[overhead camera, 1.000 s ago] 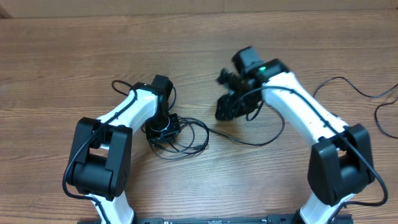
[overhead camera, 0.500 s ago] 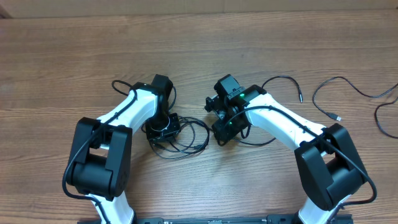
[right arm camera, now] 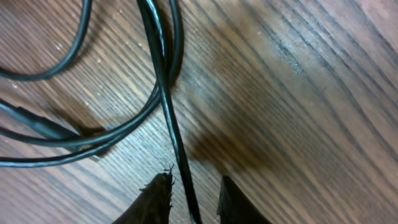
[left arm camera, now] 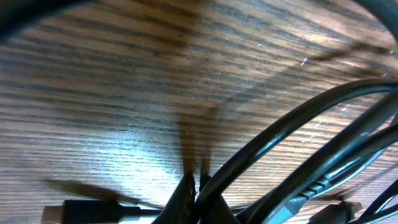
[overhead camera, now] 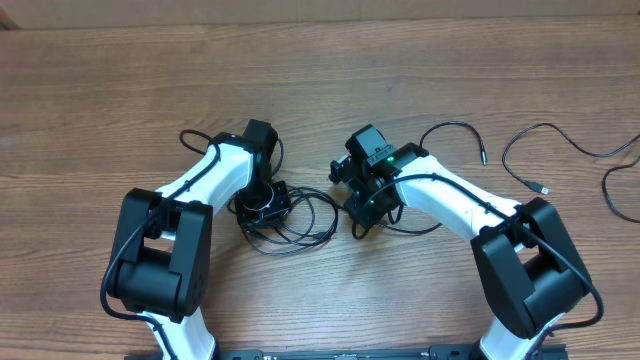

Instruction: Untangle cables

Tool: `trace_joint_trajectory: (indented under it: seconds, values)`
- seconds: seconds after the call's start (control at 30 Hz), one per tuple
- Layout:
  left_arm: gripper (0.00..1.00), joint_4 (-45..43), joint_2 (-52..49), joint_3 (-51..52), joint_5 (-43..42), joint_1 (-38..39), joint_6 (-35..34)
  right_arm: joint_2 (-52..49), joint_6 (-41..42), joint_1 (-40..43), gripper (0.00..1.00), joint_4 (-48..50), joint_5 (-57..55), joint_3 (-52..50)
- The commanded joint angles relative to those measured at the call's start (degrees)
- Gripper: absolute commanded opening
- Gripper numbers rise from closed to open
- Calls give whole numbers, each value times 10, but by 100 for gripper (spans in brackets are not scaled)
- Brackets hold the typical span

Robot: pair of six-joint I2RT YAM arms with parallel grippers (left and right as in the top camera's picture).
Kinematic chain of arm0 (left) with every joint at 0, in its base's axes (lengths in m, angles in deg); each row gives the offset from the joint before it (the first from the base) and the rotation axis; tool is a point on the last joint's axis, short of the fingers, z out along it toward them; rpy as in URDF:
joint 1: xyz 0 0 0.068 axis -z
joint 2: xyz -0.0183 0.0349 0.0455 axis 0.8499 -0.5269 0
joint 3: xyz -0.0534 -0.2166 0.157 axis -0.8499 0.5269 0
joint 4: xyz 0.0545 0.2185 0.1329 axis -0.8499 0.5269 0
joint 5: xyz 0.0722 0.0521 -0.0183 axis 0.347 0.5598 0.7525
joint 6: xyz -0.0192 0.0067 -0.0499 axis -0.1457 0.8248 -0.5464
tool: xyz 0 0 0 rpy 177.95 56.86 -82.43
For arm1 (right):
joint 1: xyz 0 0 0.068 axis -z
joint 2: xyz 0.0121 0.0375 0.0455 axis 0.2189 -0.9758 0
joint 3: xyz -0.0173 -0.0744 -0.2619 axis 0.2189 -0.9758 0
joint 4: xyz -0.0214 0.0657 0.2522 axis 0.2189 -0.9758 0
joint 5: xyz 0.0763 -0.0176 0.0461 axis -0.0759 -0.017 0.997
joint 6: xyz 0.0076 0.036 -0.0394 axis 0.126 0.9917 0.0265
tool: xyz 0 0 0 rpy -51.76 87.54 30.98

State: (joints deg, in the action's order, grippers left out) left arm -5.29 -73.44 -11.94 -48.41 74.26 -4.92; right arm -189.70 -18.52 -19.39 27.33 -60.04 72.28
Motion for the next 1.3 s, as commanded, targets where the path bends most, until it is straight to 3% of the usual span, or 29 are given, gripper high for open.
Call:
trace_joint_trajectory:
  seconds: [0.0, 0.13, 0.27, 0.3, 0.33, 0.47, 0.63, 0.87, 1.13, 1.27]
  values:
    - [4, -3, 5, 7, -7, 1, -6, 4, -23, -4, 15, 7, -2, -16]
    - [4, -2, 5, 7, -30, 1, 1, 4, -23, -4, 15, 3, -2, -16]
    - [4, -2, 5, 7, -36, 1, 2, 4, -23, -4, 25, 0, -2, -16]
    - [4, -2, 5, 7, -36, 1, 3, 4, -23, -4, 21, 0, -2, -16]
    - [4, -2, 5, 7, -36, 1, 3, 4, -23, -4, 4, 0, -3, -16]
    - [4, -2, 5, 7, -35, 1, 10, 5, -10, 0, 4, -20, -4, 5]
    - [4, 3, 5, 7, -33, 1, 9, 30, 1, 13, 4, -109, 74, 111]
    - [4, 10, 5, 7, -30, 1, 9, 87, 1, 23, 4, -176, 85, 236]
    - [5, 11, 5, 7, 5, 1, 9, 138, 1, 54, 4, -180, 93, 249]
    - [15, 11, 5, 7, 23, 1, 8, 139, 1, 96, 4, -170, 199, 248]
